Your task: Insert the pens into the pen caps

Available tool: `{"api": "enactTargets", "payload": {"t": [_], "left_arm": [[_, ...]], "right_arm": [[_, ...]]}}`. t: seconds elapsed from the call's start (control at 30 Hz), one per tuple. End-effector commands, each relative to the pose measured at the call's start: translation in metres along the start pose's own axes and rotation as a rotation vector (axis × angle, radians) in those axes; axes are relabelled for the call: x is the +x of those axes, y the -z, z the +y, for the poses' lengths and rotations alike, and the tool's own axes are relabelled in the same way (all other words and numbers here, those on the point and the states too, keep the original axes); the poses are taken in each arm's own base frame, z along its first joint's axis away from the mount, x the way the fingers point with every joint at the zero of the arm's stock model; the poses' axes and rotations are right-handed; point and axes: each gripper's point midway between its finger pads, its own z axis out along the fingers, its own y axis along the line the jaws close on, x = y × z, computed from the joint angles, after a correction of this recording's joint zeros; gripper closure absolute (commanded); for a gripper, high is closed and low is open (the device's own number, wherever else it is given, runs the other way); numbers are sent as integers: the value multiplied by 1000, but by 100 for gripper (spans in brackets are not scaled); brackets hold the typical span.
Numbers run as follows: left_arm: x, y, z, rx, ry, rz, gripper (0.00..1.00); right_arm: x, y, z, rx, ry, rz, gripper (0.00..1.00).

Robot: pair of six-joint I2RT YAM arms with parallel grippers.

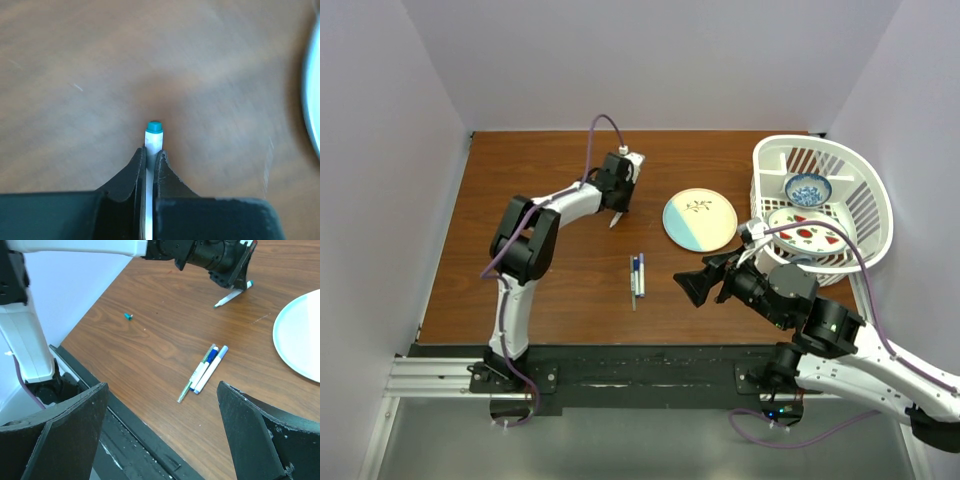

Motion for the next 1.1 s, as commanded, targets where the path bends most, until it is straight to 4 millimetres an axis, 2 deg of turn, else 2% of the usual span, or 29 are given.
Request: {"api": "enactTargets", "payload": {"t": [0.0,0.23,0.27,0.33,0.4,0.43,0.47,0.53,0.57,0.6,0.73,0.77,0.87,0.93,1.07], "left_arm": [[41,37,-27,117,-263,130,100],[57,97,-25,167,-391,124,100],[67,110,-23,172,-403,145,100],[80,121,-19,173,-428,166,100],[105,134,-19,188,-453,222,100],[114,138,-23,203,-472,242,100],[131,144,-28,225,-494,290,100],[149,149,-33,237,-522,336,100],[166,153,-37,252,-543,374,100],[172,155,-39,259,-555,380,100],[188,167,-63,326,-604,350,100],[185,170,-67,335,-612,324,96],[195,173,-71,346,-635,332,95],[200,172,-67,317,-629,345,94],[183,174,-62,255,-603,297,89]], "right_arm": [[-4,-4,5,-20,-22,-21,6],[-2,0,7,-36,-62,-25,6],[-4,3,8,-46,-70,-32,6],[-1,5,8,-48,-81,-30,6],[-1,6,7,-51,-84,-34,6],[2,6,4,-38,-82,-29,6],[3,7,2,-31,-80,-27,6],[4,8,-3,-5,-78,-18,5],[3,9,-5,11,-78,-20,5],[-2,11,-6,18,-81,-29,5],[-11,18,-8,32,-78,-52,4],[-14,20,-8,35,-82,-63,4],[-17,24,-6,19,-95,-72,4],[-18,26,-6,19,-107,-75,4],[-15,26,-7,18,-109,-67,4]]}}
